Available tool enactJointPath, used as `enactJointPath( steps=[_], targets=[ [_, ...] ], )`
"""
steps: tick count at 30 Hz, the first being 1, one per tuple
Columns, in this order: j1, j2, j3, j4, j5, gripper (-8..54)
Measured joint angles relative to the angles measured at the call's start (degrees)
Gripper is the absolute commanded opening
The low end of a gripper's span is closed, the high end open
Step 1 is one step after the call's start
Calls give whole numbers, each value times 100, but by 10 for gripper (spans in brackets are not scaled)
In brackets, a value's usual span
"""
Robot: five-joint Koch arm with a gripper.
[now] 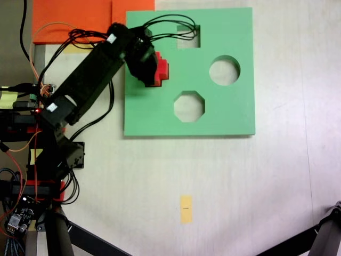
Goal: Put the cross columnar block into the corresponding hole
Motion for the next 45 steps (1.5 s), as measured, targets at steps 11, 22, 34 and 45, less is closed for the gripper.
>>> enactJointPath(
  steps=[11,22,34,45],
  targets=[
    [1617,2364,264,105,-6302,518],
    [4333,4562,3507,-1934,-12059,396],
    [4720,5001,7585,-5089,-12393,396],
    [4667,5001,10292,-8235,-12428,387]
  ],
)
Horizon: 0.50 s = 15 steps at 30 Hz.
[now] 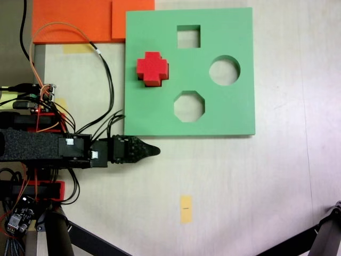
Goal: Put the cross columnar block into the corresponding hole
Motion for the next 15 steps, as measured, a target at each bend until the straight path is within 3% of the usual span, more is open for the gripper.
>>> enactJointPath(
  steps=[5,15],
  targets=[
    [-264,0,545,-984,-53,378],
    [-220,0,545,-562,-88,343]
  ],
)
